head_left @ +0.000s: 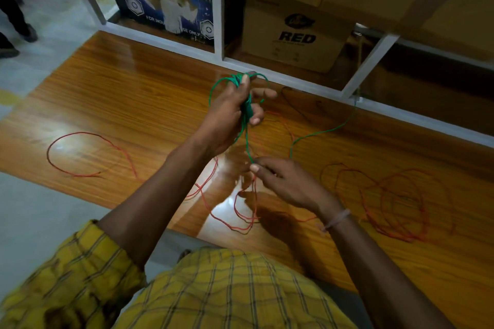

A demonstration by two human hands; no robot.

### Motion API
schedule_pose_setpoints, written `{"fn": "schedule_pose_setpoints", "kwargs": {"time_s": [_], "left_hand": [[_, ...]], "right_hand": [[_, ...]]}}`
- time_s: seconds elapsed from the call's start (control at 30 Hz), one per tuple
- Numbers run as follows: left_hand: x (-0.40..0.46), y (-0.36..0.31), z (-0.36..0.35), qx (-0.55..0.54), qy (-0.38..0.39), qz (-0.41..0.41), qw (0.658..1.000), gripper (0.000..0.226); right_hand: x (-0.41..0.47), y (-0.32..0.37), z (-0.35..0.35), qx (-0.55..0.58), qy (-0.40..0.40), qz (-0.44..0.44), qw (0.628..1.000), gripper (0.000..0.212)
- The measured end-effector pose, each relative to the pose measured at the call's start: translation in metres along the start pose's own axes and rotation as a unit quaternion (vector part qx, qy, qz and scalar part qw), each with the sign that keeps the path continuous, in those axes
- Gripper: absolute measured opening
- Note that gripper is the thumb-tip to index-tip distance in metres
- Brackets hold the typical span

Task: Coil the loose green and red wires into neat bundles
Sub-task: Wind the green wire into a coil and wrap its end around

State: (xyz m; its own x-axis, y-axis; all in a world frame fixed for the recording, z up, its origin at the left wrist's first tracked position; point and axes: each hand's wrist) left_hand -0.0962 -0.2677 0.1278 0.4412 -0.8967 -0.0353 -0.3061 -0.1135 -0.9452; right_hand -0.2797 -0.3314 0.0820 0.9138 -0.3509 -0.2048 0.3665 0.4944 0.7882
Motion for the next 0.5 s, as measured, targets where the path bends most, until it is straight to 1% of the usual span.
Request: {"fn": "schedule_pose_setpoints", "kwargs": {"time_s": [0.03, 0.07, 0.1, 0.2, 0.27, 0.3, 0.33, 0.37, 0.43, 0.5], "left_hand": [[0.002, 0.006, 0.0, 0.073, -0.021, -0.01, 0.997, 0.036], [0.004, 0.013, 0.001, 0.155, -0.031, -0.022, 0.987, 0.039], [0.006, 0.019, 0.003, 0.238, -0.028, -0.035, 0.97, 0.042], [0.005, 0.031, 0.008, 0.446, 0.023, -0.04, 0.894, 0.054], [0.002, 0.031, 0.011, 0.536, 0.054, -0.02, 0.842, 0.056], [-0.001, 0.031, 0.013, 0.562, 0.066, -0.009, 0.824, 0.057], [-0.005, 0.03, 0.013, 0.569, 0.079, 0.0, 0.819, 0.061], [-0.01, 0.029, 0.012, 0.552, 0.096, 0.004, 0.828, 0.066], [-0.022, 0.026, 0.007, 0.463, 0.141, 0.02, 0.875, 0.077], [-0.031, 0.022, 0.003, 0.345, 0.19, 0.062, 0.917, 0.068]], "right_hand": [[-0.003, 0.005, 0.002, -0.014, 0.009, 0.01, 1.0, 0.027], [-0.006, 0.008, 0.006, -0.027, 0.014, 0.017, 0.999, 0.027], [-0.009, 0.011, 0.013, -0.04, 0.017, 0.022, 0.999, 0.028], [-0.018, 0.021, 0.044, -0.016, 0.019, 0.026, 0.999, 0.019], [-0.024, 0.031, 0.07, 0.034, 0.007, 0.039, 0.999, 0.015], [-0.026, 0.034, 0.083, 0.064, -0.008, 0.047, 0.997, 0.015], [-0.027, 0.035, 0.095, 0.098, -0.026, 0.051, 0.994, 0.015], [-0.027, 0.034, 0.106, 0.126, -0.047, 0.055, 0.989, 0.017], [-0.023, 0.029, 0.122, 0.146, -0.096, 0.071, 0.982, 0.02], [-0.014, 0.021, 0.129, 0.137, -0.147, 0.078, 0.977, 0.02]]}}
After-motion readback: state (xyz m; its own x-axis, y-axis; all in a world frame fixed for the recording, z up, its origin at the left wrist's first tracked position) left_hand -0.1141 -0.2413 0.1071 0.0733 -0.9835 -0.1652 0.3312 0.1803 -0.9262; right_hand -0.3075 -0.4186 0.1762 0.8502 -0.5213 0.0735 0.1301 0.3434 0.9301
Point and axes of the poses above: each hand's wrist, its own x-axis towards the middle knuckle, its own z-axis out of the back of the hand, y = z × x, and after that the axes turned 4 degrees about x, right-handed
